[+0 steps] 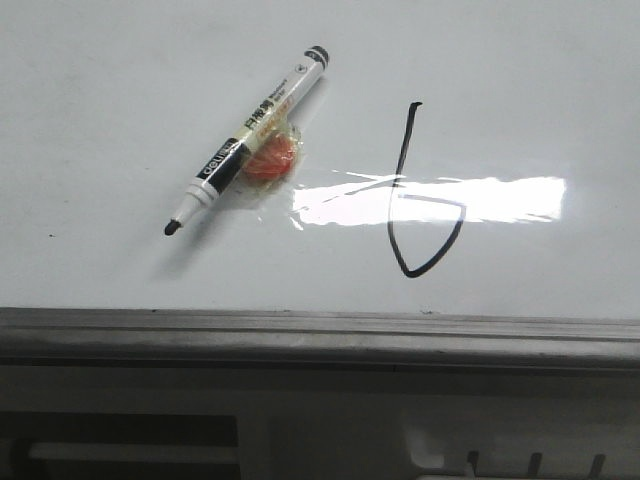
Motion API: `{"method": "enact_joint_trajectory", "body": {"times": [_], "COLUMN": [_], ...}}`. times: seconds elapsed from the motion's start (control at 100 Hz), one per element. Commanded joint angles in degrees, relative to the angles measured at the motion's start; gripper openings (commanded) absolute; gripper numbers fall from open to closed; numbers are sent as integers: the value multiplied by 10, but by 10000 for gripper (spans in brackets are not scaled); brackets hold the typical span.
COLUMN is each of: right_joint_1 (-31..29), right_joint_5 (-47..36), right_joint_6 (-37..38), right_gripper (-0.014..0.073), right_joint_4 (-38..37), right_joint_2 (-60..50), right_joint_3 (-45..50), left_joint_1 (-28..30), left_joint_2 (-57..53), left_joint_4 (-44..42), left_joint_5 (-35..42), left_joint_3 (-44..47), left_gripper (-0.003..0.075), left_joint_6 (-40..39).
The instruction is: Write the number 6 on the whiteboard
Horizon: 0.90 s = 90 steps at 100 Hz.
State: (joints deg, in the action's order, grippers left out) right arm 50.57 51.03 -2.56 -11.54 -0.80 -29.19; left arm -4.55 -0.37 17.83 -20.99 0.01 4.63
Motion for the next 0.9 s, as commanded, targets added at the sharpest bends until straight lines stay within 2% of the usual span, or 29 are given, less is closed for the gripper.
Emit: {"method": "enact_joint_trajectory", "body": {"times": [0.0,0.81,0.89], "right_joint_1": [-4,-4,-8], "right_joint_5": [-41,-39,-21], "right_joint_6": [0,0,0], "right_gripper": [-53,-53,-53], "right_joint_4": [-5,-5,-42], "right_joint_2": [12,12,12], "right_joint_3": [-11,-8,4], "left_joint_1": [2,2,2], "left_joint_2": [-17,-17,-17], "left_joint_4": [-18,-16,-16], "left_joint_5": [37,34,34], "left_joint_3": [27,27,27], "left_gripper": [-19,-19,-19], "left_joint_6": [-24,-24,-24]}}
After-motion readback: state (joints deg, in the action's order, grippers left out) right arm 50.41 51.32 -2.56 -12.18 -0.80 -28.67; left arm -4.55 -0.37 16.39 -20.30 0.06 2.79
